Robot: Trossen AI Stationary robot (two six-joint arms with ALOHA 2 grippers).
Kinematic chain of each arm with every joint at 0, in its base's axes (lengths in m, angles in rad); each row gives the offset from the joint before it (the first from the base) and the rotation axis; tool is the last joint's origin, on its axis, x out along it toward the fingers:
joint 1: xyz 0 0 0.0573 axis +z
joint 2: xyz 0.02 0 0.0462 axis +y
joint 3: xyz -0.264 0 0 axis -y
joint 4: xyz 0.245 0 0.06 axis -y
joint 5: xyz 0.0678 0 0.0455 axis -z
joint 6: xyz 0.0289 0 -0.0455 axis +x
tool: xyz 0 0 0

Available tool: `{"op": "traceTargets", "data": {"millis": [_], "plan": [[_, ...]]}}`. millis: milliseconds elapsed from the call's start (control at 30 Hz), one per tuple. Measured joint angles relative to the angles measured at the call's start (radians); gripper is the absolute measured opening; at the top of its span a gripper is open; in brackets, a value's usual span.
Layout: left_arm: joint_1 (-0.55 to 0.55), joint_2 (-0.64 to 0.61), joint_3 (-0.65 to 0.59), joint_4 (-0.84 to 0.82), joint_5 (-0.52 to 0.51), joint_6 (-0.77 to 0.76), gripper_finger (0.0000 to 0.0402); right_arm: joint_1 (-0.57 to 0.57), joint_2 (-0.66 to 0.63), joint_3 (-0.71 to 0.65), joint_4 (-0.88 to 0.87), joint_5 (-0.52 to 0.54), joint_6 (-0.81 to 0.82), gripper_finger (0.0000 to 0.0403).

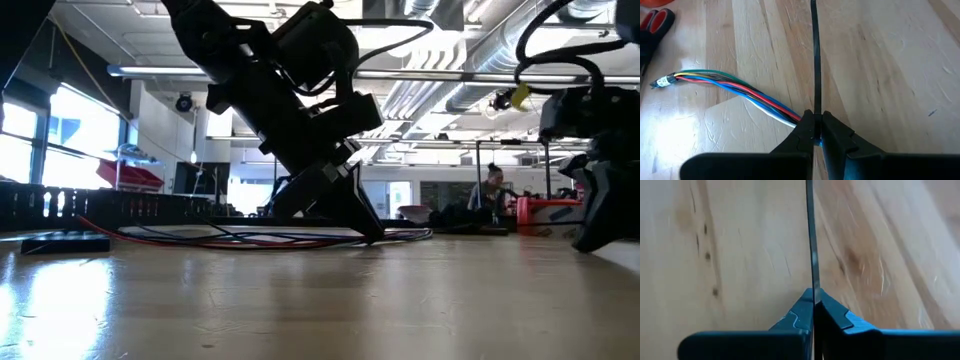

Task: Ziptie cables
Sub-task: Wrap the cable wires with the black zip tie

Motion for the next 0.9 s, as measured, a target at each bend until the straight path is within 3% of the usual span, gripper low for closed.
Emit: {"op": "traceTargets", "data": {"millis": [100, 267, 433, 533, 700, 800, 900], "plan": [[0.000, 0.000, 0.000, 0.002, 0.001, 0.000, 0.0000, -0.041, -0.050, 0.000, -0.069, -0.053, -0.003, 0.0000], [0.000, 0.000, -0.001, 0.005, 0.001, 0.000, 0.0000, -0.086, -0.112, -0.004, -0.125, 0.005, -0.011, 0.0000], [0.000, 0.002, -0.001, 0.017, 0.003, 0.000, 0.0000, -0.144, -0.152, 0.015, -0.110, 0.013, -0.188, 0.0000], [0.000, 0.003, -0.002, 0.020, 0.004, -0.001, 0.0000, -0.182, -0.167, 0.071, -0.151, 0.109, -0.272, 0.0000], [0.000, 0.003, -0.002, 0.021, 0.006, -0.006, 0.0000, -0.242, -0.177, 0.222, -0.405, 0.364, -0.265, 0.0001], [0.000, 0.003, -0.002, 0.020, 0.013, -0.008, 0.0000, -0.293, -0.177, 0.307, -0.507, 0.368, -0.284, 0.0016], [0.000, 0.003, -0.002, 0.020, 0.015, -0.008, 0.0000, -0.330, -0.177, 0.355, -0.549, 0.322, -0.332, 0.0055]]}}
